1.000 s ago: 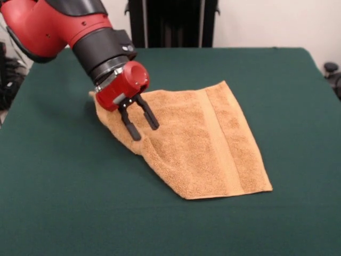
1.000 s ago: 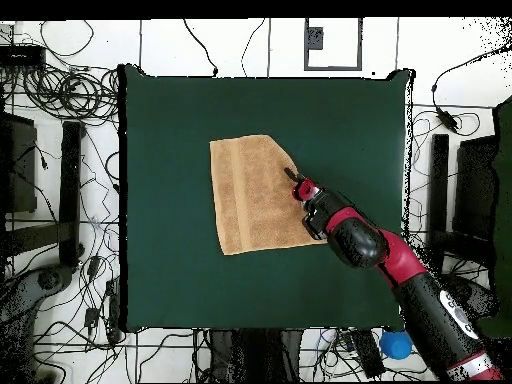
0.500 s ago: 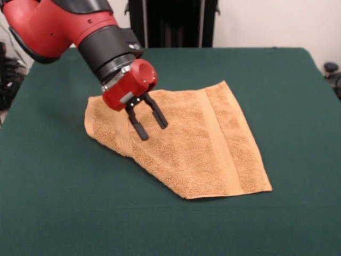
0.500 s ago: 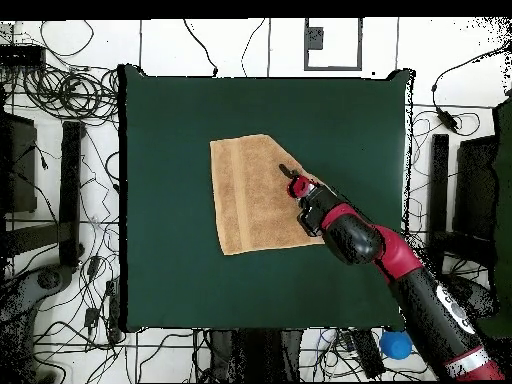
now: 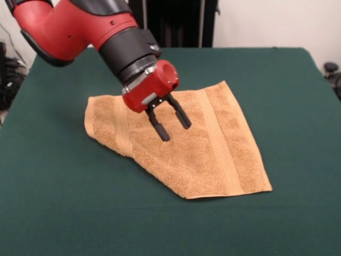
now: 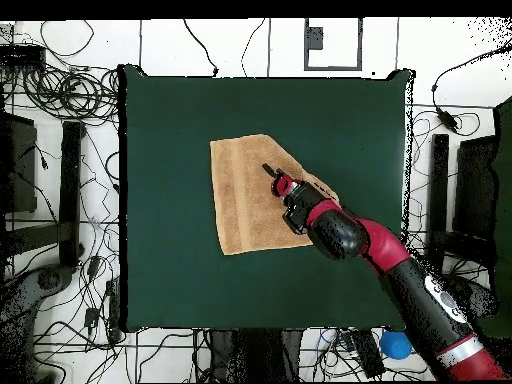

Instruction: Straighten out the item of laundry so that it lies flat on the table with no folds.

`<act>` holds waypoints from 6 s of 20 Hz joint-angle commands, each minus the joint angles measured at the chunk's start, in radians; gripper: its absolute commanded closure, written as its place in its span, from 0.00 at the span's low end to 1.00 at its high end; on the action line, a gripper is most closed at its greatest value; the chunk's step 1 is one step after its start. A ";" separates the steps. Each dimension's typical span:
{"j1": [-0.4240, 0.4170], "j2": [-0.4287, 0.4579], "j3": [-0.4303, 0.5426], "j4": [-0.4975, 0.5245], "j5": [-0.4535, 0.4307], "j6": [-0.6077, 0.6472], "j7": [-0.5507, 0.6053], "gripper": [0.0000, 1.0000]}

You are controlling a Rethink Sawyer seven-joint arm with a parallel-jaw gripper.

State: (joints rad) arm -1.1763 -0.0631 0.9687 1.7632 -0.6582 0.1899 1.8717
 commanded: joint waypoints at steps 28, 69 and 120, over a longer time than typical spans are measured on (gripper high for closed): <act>-0.135 0.111 0.081 -0.082 -0.126 0.169 -0.286 0.00; 0.077 -0.223 -0.128 -0.095 -0.279 0.116 -0.026 0.00; -0.016 -0.364 -0.088 -0.066 -0.255 0.473 -0.148 0.00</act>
State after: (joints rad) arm -1.2487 -0.4330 0.9328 1.7870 -0.8886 0.6627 1.8715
